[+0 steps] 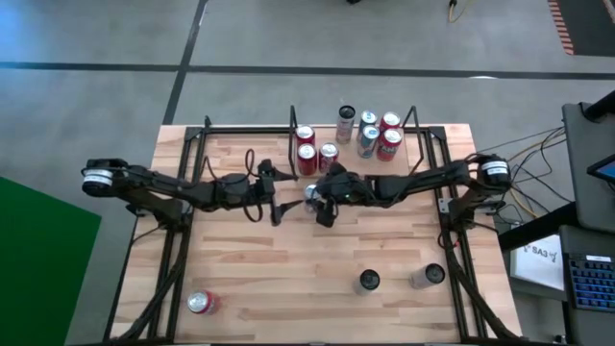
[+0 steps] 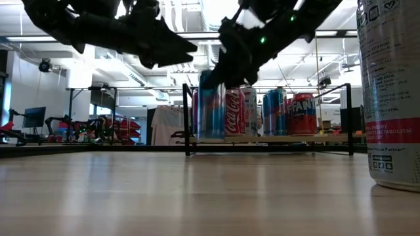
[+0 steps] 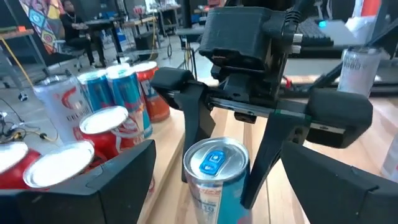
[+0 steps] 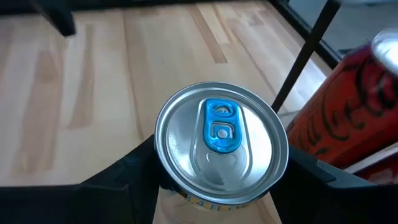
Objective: Place canned beverage on shelf
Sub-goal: Put the white and blue soda can on the shelf
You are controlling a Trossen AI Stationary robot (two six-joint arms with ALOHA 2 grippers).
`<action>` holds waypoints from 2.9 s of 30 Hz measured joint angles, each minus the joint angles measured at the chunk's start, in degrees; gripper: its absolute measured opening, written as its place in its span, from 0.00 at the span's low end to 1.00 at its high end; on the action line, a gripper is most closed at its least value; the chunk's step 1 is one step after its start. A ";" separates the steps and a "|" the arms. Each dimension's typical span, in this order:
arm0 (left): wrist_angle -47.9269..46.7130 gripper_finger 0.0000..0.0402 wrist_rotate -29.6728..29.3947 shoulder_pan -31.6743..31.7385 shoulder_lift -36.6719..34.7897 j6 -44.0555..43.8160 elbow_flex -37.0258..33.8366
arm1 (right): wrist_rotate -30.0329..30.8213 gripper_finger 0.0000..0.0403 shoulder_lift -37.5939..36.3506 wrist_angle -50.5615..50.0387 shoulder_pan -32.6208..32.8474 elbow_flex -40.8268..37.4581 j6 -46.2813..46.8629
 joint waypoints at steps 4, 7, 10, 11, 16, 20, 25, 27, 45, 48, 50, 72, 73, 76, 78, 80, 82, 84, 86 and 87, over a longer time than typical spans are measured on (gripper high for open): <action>-1.07 0.82 0.01 0.00 -2.29 0.00 0.00 | -0.80 0.56 -4.26 -2.62 0.03 0.00 1.15; -1.38 0.82 0.01 0.00 -3.38 -0.33 -0.04 | -0.75 0.56 -7.60 -6.22 0.03 0.00 1.57; -1.44 0.82 0.00 0.00 -3.98 -0.74 -0.04 | -0.25 0.56 -10.94 -8.63 0.00 0.00 2.00; -1.37 0.82 0.02 0.00 -4.06 -0.86 -0.04 | -0.13 0.56 -12.07 -9.62 0.00 0.00 1.82; -1.00 0.82 0.03 -0.11 -4.67 -2.38 -0.04 | 3.15 0.56 -17.87 -14.57 0.00 -1.04 0.78; -0.92 0.82 0.04 -0.15 -5.46 -2.86 -0.02 | 7.05 0.56 -22.37 -17.60 -0.13 -2.62 0.86; -0.96 0.82 0.04 -0.17 -5.93 -3.02 -0.02 | 10.26 0.56 -27.89 -19.83 -1.13 -6.22 2.21; -0.94 0.82 0.04 -0.17 -5.93 -3.02 -0.02 | 10.25 0.56 -29.87 -20.34 -2.05 -7.51 2.71; -0.56 0.82 0.04 -0.17 -5.93 -2.63 -0.02 | 10.24 0.56 -37.57 -22.29 -13.08 -17.75 6.53; -0.44 0.82 0.04 -0.17 -5.93 -2.62 -0.02 | 10.25 0.56 -37.24 -22.55 -13.96 -18.53 7.05; -0.45 0.82 0.04 -0.17 -5.89 -2.62 -0.02 | 10.30 0.56 -37.17 -22.24 -14.39 -18.66 7.62; -0.48 0.82 0.04 -0.17 -5.84 -2.58 0.00 | 13.90 0.57 -32.24 -21.96 -14.89 -19.04 11.82; -0.50 0.82 0.04 -0.17 -5.84 -2.58 0.00 | 14.26 0.57 -31.97 -21.94 -14.88 -19.04 11.84; -0.50 0.82 0.04 -0.17 -5.84 -2.58 0.00 | 14.87 0.57 -31.36 -21.80 -14.90 -19.04 11.78; -0.52 0.82 0.03 -0.17 -5.84 -2.53 0.00 | 14.98 0.57 -31.07 -21.29 -14.90 -19.04 11.47; -0.52 0.82 0.02 -0.17 -5.84 -2.36 0.00 | 14.97 0.57 -30.88 -21.01 -14.90 -19.04 11.41; -0.52 0.82 0.02 -0.16 -5.84 -2.36 0.00 | 15.20 0.57 -30.73 -20.62 -14.90 -19.04 11.41; -0.52 0.82 0.02 -0.15 -5.84 -2.36 0.00 | 16.06 0.57 -30.70 -20.65 -14.88 -19.04 11.38; -0.52 0.82 0.02 -0.17 -5.84 -2.34 0.00 | 16.40 0.57 -30.70 -20.59 -14.90 -19.04 11.36; -0.52 0.82 0.02 -0.15 -5.84 -2.36 0.00 | 16.46 0.57 -30.70 -20.56 -14.90 -19.04 11.29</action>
